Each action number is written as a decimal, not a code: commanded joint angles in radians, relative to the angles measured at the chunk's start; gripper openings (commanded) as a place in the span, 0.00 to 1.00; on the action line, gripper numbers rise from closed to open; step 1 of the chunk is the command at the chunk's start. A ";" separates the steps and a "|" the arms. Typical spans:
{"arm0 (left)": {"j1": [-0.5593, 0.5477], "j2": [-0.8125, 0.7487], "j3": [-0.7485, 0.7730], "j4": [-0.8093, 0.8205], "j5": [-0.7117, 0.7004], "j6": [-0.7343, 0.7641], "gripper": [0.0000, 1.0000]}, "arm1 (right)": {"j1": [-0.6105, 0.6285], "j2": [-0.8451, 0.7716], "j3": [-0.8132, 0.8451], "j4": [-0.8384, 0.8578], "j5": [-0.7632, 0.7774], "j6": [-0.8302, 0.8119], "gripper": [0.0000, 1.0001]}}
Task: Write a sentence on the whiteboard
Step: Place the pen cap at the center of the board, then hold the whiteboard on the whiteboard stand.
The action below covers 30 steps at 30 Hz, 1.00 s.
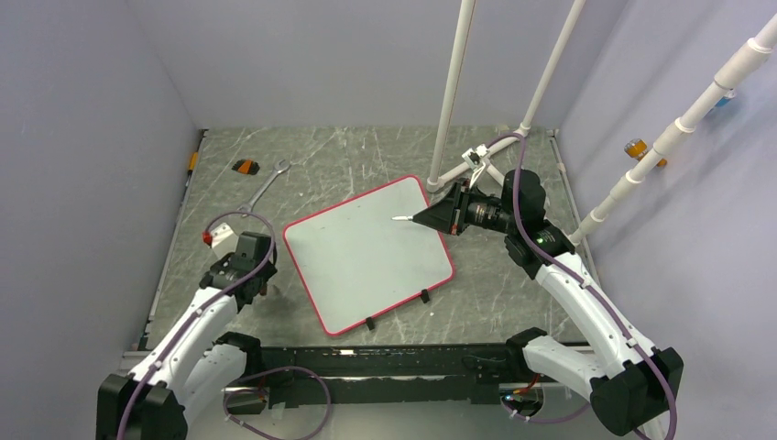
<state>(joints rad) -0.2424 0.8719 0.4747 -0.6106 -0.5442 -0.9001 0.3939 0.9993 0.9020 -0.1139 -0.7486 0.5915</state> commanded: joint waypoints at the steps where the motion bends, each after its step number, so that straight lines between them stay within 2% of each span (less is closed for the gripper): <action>1: 0.005 -0.085 0.122 -0.047 -0.024 0.068 0.71 | 0.003 -0.007 0.005 0.008 0.022 -0.026 0.00; 4: 0.006 -0.146 0.218 -0.069 0.010 0.173 0.87 | 0.002 -0.010 0.013 -0.005 0.034 -0.031 0.00; 6: 0.006 -0.179 0.280 -0.049 0.066 0.259 0.91 | 0.003 -0.014 0.016 -0.011 0.046 -0.033 0.00; 8: 0.006 -0.189 0.354 -0.021 0.130 0.417 0.87 | 0.004 -0.020 0.019 -0.016 0.054 -0.031 0.00; 10: 0.005 -0.158 0.448 0.015 0.278 0.599 0.86 | 0.004 -0.021 0.026 -0.024 0.057 -0.024 0.00; 15: 0.006 0.037 0.685 -0.040 0.560 0.871 0.86 | 0.004 -0.035 0.052 -0.070 0.080 -0.027 0.00; 21: 0.006 0.301 0.891 -0.069 0.846 0.969 0.86 | 0.003 -0.049 0.072 -0.100 0.083 -0.038 0.00; 24: 0.012 0.402 0.959 -0.099 1.070 1.031 0.83 | 0.003 -0.059 0.061 -0.112 0.087 -0.048 0.00; 27: 0.015 0.480 0.989 -0.088 1.255 1.067 0.76 | 0.004 -0.069 0.042 -0.108 0.084 -0.056 0.00; 30: 0.020 0.541 0.992 -0.073 1.381 1.124 0.76 | 0.003 -0.071 0.017 -0.082 0.070 -0.053 0.00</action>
<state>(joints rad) -0.2321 1.3773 1.4147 -0.6876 0.5488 0.1146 0.3946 0.9482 0.9249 -0.2344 -0.6769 0.5545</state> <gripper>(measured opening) 0.759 0.163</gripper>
